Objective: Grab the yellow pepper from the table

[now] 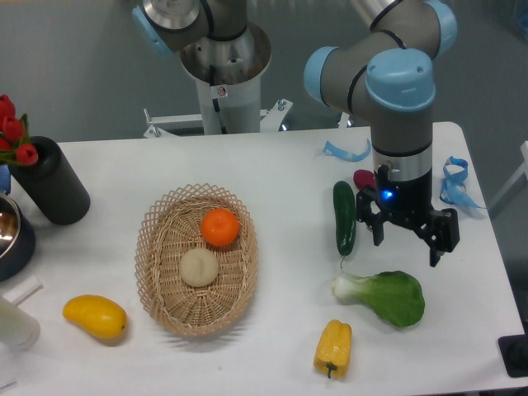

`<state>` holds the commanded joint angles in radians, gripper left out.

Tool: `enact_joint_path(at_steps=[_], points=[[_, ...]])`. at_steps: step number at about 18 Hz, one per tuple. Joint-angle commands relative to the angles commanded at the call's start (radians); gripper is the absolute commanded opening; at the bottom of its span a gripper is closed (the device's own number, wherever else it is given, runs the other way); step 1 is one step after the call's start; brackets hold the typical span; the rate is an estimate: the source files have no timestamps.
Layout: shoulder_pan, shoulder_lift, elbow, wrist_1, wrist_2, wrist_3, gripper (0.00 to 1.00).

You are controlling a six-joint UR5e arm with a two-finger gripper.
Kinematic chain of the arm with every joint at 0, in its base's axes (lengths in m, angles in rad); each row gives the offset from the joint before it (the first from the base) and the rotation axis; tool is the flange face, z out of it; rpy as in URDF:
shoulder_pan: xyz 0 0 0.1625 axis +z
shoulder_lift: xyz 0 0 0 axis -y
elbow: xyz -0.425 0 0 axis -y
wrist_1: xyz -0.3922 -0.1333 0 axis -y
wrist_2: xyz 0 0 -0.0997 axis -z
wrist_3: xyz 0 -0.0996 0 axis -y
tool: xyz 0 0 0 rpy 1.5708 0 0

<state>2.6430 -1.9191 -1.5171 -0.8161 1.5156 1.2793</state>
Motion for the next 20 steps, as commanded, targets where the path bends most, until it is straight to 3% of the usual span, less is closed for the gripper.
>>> enact_joint_path(at_steps=[4, 11, 17, 20], points=[[-0.002, 0.035, -0.012, -0.002, 0.012, 0.000, 1.00], [-0.005, 0.136, -0.126, 0.000, 0.072, -0.003, 1.00], [-0.003, 0.140, -0.160, 0.008, 0.066, -0.011, 1.00], [-0.009, 0.126, -0.161, 0.008, 0.067, -0.093, 1.00]])
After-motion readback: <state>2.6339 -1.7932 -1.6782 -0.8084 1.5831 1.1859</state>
